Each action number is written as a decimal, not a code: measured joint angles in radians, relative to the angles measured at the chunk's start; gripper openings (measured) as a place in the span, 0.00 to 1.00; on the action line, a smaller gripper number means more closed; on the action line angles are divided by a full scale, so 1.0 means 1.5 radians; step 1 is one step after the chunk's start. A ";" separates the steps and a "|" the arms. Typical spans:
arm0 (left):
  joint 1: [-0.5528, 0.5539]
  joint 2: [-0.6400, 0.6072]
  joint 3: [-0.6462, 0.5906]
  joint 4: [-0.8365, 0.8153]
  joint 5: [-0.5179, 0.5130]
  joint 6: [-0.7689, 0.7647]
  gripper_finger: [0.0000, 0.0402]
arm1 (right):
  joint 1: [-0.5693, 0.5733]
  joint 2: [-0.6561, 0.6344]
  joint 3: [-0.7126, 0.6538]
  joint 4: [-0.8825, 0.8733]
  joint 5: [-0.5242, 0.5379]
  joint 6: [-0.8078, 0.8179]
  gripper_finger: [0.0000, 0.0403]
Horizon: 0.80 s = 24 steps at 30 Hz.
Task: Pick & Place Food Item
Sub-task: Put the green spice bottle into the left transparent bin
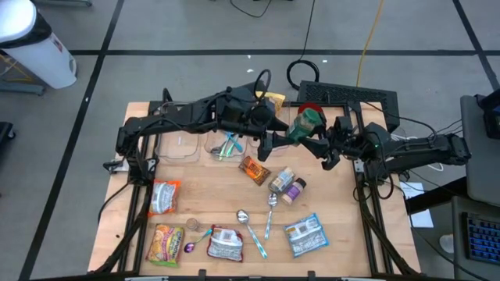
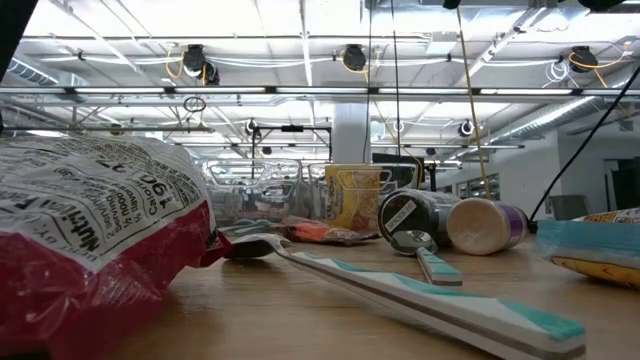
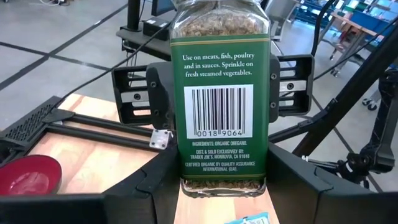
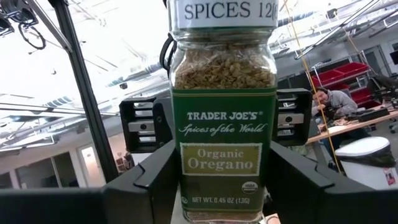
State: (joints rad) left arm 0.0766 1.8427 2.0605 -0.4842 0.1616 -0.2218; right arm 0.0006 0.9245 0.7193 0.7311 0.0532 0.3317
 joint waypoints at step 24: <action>0.007 -0.003 0.000 -0.019 0.069 -0.009 0.90 | 0.001 0.000 0.000 -0.177 -0.060 -0.006 0.47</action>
State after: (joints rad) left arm 0.0876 1.8378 2.0609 -0.5121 0.2657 -0.2352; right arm 0.0013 0.9245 0.7193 0.4653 -0.0363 0.3233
